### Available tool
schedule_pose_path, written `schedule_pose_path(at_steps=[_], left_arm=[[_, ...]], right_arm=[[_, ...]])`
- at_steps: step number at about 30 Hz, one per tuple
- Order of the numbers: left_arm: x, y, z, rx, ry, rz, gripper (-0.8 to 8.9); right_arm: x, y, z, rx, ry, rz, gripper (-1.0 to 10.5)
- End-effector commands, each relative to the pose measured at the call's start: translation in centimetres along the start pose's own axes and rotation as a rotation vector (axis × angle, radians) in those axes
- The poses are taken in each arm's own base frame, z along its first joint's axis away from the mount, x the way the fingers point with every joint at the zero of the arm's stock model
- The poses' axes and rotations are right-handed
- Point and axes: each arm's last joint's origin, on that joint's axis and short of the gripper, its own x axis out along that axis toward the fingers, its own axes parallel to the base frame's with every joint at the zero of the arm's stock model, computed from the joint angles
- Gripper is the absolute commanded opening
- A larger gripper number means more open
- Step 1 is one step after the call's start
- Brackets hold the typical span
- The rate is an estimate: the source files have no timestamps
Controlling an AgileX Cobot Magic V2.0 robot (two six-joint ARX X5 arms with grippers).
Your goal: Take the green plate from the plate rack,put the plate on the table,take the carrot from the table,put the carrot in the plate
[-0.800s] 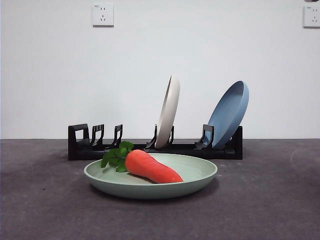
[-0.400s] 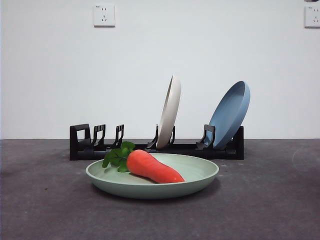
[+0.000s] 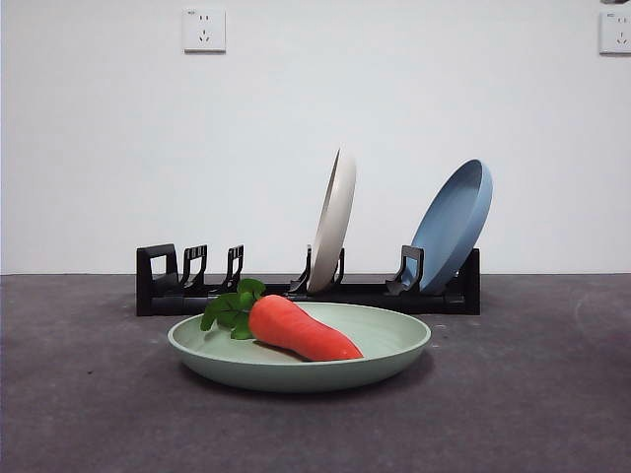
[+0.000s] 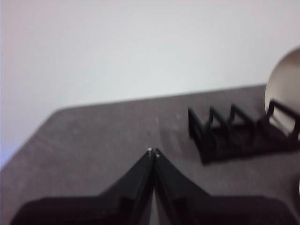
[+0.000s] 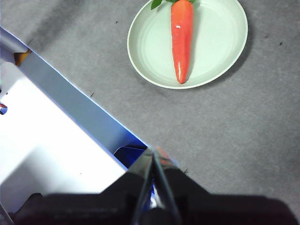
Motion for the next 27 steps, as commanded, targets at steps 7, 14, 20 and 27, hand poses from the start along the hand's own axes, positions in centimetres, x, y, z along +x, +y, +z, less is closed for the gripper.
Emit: schedule_pose_path(at_steps=[7, 14, 20, 27], left_arm=[[0.4, -0.4, -4.5, -0.046, 0.07, -0.01, -0.03], [0.4, -0.6, -6.1, -0.073, 0.147, -0.038, -0.03], [0.4, -0.6, -6.2, -0.13, 0.155, -0.034, -0.03], [0.4, -0.6, -6.2, -0.137, 0.155, -0.028, -0.03]], right_arm=[[0.0, 0.0, 0.0, -0.003, -0.003, 0.0, 0.0], [0.0, 0.0, 0.0, -0.003, -0.003, 0.0, 0.0], [0.0, 0.0, 0.0, -0.003, -0.003, 0.0, 0.0], [0.0, 0.0, 0.0, -0.003, -0.003, 0.0, 0.0]])
